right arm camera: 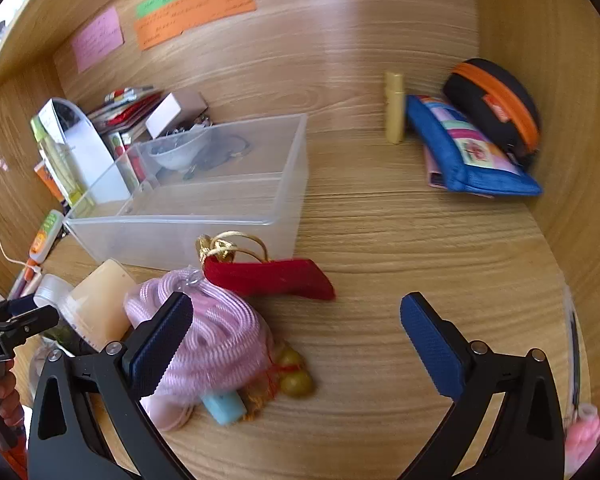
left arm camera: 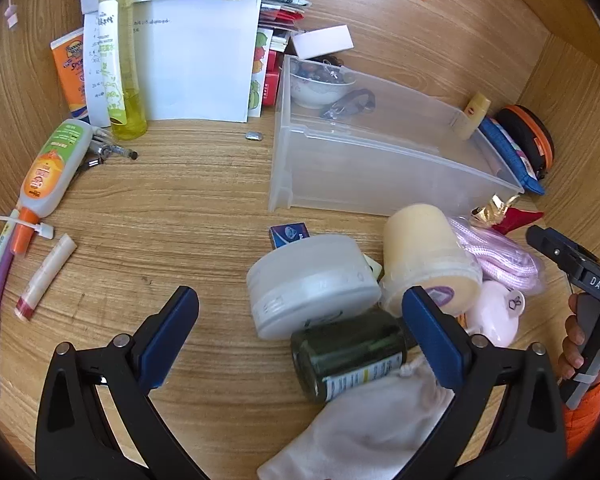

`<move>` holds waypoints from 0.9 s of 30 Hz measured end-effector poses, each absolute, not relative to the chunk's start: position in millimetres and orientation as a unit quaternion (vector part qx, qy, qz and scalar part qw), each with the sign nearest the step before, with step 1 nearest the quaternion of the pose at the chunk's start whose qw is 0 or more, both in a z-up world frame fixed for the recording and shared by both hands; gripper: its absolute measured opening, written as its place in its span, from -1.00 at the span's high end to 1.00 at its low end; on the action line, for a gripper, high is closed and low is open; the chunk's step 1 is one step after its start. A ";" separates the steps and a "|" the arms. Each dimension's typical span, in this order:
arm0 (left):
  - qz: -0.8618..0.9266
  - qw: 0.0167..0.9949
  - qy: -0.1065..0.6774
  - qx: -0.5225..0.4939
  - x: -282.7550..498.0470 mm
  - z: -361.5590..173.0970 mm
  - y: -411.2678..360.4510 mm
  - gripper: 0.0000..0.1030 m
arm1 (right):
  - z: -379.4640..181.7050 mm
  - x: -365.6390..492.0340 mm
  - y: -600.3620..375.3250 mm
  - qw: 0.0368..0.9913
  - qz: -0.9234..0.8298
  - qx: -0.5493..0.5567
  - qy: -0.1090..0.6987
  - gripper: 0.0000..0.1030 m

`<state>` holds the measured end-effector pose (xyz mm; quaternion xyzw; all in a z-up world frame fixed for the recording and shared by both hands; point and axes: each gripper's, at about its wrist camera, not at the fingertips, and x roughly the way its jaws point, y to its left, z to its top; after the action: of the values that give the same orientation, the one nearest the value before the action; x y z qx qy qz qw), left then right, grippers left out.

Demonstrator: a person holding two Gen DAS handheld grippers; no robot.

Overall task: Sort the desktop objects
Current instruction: 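Grasp the red velvet pouch with the right gripper while the left grasps the white round container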

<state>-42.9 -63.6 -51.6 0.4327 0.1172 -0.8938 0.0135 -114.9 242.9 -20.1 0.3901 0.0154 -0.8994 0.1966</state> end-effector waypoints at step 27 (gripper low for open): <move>-0.889 0.029 0.153 0.430 -48.9 -66.1 -73.0 -0.35 | -33.9 -133.8 229.9 0.224 -0.886 0.405 -0.004 0.43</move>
<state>-48.9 -73.0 -66.1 0.4303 0.1528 -0.8892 0.0291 -133.8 229.9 -33.9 0.4049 -0.0037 -0.8865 0.2240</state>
